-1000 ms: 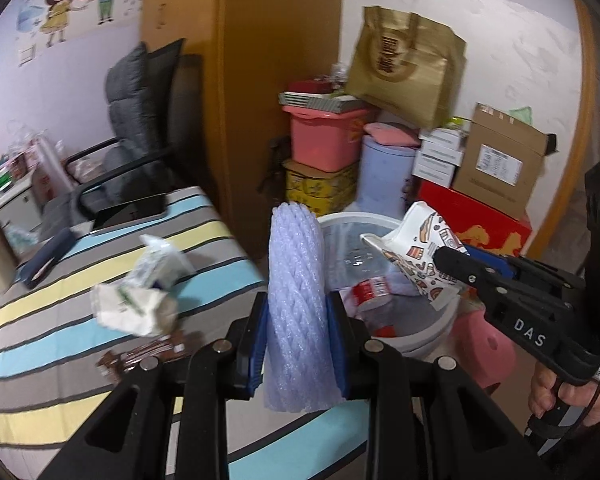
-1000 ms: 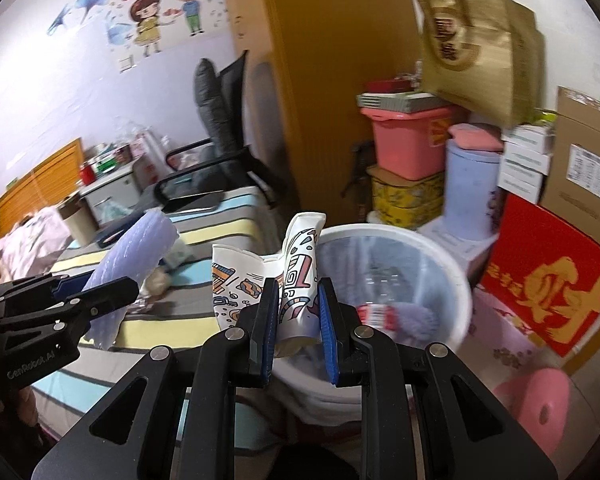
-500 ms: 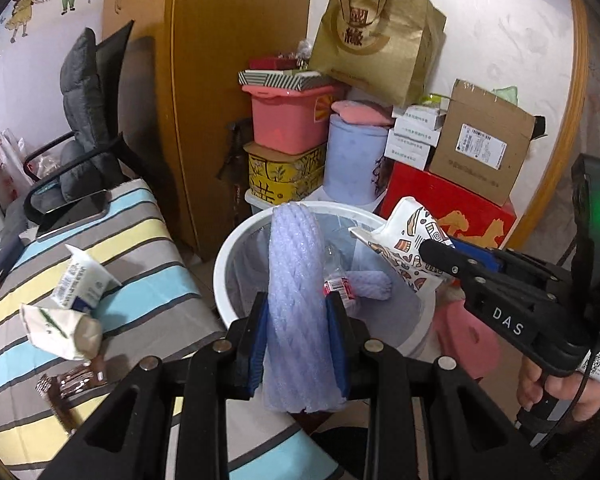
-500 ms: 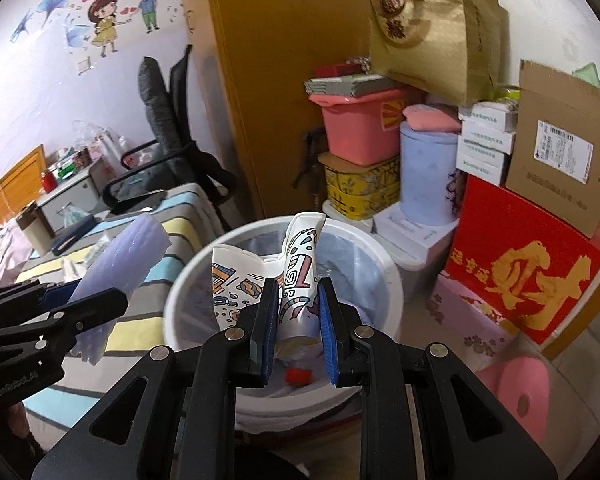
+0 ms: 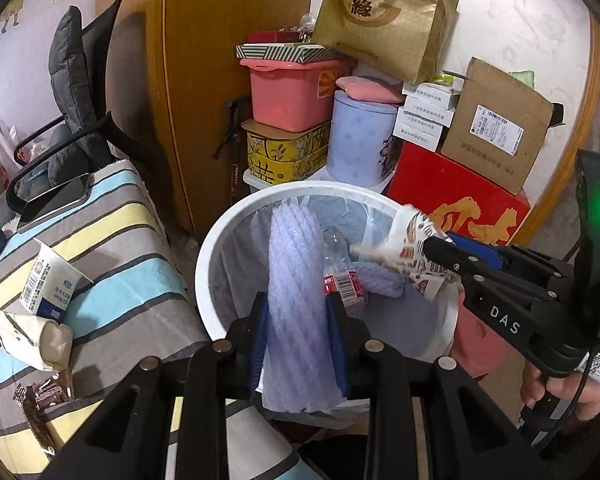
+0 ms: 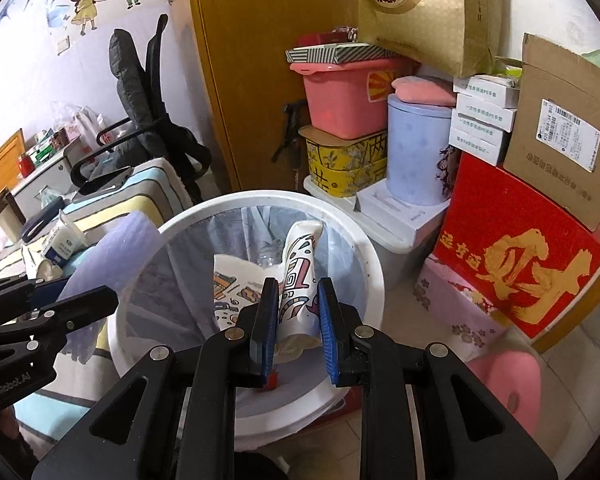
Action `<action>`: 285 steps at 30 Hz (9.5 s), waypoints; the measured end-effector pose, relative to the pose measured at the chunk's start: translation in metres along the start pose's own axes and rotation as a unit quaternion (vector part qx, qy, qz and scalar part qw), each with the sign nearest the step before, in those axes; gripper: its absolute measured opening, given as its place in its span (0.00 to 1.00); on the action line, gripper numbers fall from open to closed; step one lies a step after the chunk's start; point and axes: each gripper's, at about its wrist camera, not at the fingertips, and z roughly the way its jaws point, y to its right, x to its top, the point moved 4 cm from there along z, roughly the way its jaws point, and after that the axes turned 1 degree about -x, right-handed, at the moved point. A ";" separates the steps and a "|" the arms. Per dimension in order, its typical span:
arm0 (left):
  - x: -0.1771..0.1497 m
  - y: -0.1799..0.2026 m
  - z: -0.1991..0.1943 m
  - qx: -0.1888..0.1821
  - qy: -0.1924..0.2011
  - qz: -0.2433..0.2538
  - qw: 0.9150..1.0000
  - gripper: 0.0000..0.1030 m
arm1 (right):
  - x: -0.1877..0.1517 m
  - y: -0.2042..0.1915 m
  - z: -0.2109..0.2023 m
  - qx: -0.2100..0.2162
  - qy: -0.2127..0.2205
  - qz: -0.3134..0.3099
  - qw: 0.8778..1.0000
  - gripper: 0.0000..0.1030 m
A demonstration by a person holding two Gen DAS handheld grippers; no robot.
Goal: Collect trash
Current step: 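Open both tools to drop the foam net and paper cup into the wastebasket, then move both tools back over the bed toward the chocolate bar wrappers, then grasp a brown chocolate bar wrapper with the left tool while the right tool grasps a white paper bag, then carry the wrapper and paper bag over the wastebasket with both tools, then open both tools to drop the wrapper and paper bag into the wastebasket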
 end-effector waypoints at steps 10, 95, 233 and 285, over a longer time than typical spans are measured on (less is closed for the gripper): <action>-0.001 -0.006 -0.002 0.005 0.002 -0.011 1.000 0.53 | -0.001 0.004 0.004 -0.006 -0.004 0.005 1.000 0.39; -0.119 -0.210 -0.075 0.122 -0.019 -0.204 0.971 0.31 | -0.014 -0.176 -0.014 0.104 0.018 -0.109 0.988 0.54; -0.080 -0.175 -0.129 0.118 0.050 -0.132 0.983 0.16 | -0.004 -0.209 -0.033 0.203 0.039 -0.158 0.966 0.18; -0.006 -0.015 0.000 -0.002 -0.013 -0.021 1.000 0.17 | -0.001 -0.017 0.006 0.051 -0.008 -0.027 0.998 0.20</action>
